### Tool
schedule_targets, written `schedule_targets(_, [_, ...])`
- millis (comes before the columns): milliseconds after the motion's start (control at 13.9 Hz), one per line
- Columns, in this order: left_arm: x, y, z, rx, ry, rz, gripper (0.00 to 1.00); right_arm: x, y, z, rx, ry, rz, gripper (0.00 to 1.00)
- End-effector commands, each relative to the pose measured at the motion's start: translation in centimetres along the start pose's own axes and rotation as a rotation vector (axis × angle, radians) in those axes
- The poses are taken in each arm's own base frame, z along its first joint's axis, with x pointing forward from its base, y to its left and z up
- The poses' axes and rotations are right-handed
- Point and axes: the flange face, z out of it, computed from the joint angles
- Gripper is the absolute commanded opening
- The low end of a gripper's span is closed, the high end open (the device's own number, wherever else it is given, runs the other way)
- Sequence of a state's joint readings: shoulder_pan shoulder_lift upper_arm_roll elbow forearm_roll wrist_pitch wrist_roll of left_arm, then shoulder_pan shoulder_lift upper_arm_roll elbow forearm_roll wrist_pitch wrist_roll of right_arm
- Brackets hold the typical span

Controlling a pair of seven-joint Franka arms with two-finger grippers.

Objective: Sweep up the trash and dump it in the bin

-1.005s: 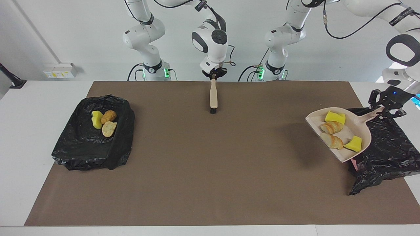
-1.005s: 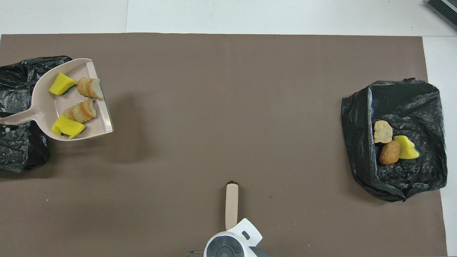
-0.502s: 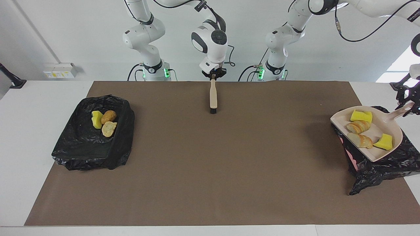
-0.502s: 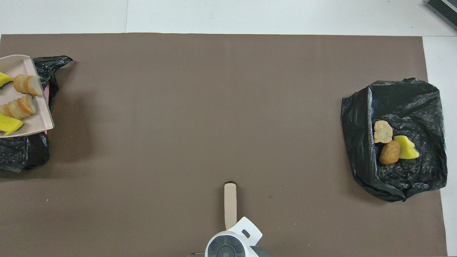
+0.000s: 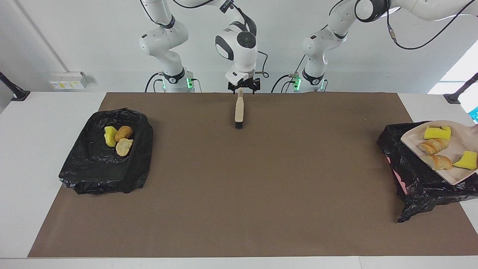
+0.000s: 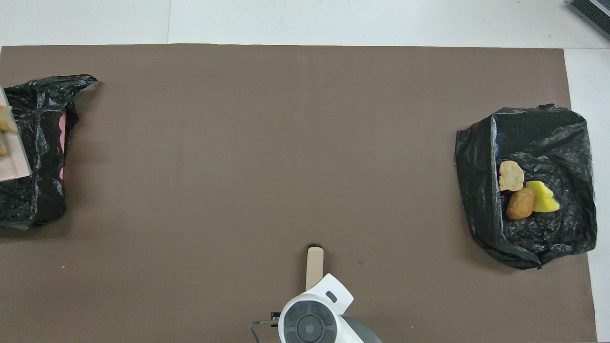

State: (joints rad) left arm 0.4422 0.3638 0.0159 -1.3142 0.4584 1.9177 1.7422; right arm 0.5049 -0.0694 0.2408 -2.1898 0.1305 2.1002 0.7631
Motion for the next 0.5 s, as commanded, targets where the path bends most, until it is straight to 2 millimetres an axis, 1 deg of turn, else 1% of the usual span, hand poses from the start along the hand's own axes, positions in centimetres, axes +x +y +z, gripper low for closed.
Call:
schedule_targets(0, [1.1,-1.3,-1.5,0.027,-0.131,0.081,0.00,3.6,2.1,-3.0,-0.008,0.058,-0.012,1.00])
schedule_targets(144, [1.6,-1.3,-1.9,0.019,-0.196,0.116,0.00,5.7,3.7,-4.7,-0.035,0.102,-0.025,1.00])
schedule_targets(287, [2.1,-1.5,-2.5,0.018,-0.273,0.160,0.00,8.7,6.4,-7.8,-0.054,0.126,-0.038,1.00])
schedule_targets(359, [2.7,-1.8,-3.1,0.021,-0.317,0.186,0.00,9.9,7.8,-9.5,-0.055,0.128,-0.050,1.00])
schedule_targets(431, [2.7,-1.9,-3.4,0.022,-0.352,0.183,0.00,10.7,8.9,-11.0,-0.058,0.127,-0.054,1.00])
